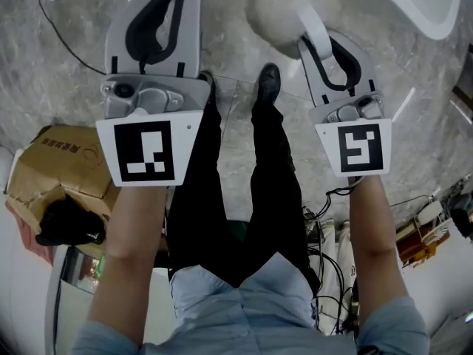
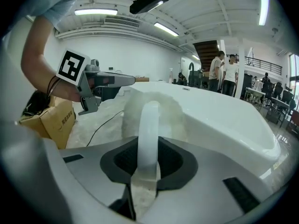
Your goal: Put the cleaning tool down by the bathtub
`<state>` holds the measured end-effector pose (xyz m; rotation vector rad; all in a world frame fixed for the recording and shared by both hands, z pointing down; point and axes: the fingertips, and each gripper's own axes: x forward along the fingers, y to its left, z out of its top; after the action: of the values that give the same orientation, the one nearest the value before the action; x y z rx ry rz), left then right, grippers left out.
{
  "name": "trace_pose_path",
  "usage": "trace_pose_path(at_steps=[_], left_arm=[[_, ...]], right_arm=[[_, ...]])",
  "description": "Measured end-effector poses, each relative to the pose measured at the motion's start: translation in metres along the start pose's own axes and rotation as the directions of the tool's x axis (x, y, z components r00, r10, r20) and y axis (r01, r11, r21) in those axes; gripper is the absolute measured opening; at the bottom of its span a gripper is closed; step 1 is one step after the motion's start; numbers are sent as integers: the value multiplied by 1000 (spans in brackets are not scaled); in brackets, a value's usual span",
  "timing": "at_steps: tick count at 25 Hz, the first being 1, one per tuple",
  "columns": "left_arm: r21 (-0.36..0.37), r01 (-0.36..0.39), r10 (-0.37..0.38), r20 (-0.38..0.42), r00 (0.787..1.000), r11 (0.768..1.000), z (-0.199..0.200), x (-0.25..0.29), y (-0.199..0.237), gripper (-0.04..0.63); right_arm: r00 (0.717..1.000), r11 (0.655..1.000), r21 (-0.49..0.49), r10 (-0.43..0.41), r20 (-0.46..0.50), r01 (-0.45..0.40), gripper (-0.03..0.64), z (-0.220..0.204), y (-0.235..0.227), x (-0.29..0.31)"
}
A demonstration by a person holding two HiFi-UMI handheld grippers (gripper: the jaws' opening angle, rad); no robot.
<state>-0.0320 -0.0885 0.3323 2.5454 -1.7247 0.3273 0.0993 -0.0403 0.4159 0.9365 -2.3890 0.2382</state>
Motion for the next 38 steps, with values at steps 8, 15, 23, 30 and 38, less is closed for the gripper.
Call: trace_pose_path(at_steps=[8, 15, 23, 30, 38], left_arm=[[-7, -13, 13, -25, 1000, 1000, -66, 9, -5, 15], [13, 5, -4, -44, 999, 1000, -123, 21, -14, 15], [12, 10, -10, -62, 998, 1000, -175, 36, -17, 15], [14, 7, -6, -55, 998, 1000, -207, 49, -15, 15], [21, 7, -6, -48, 999, 1000, -232, 60, -14, 15]], right_arm=[[998, 998, -37, 57, -37, -59, 95, -57, 5, 31], [993, 993, -64, 97, -63, -101, 95, -107, 9, 63], [984, 988, -70, 129, -119, -138, 97, -161, 10, 94], [979, 984, -84, 143, -142, -156, 97, -191, 6, 120], [974, 982, -89, 147, -173, -164, 97, -219, -1, 138]])
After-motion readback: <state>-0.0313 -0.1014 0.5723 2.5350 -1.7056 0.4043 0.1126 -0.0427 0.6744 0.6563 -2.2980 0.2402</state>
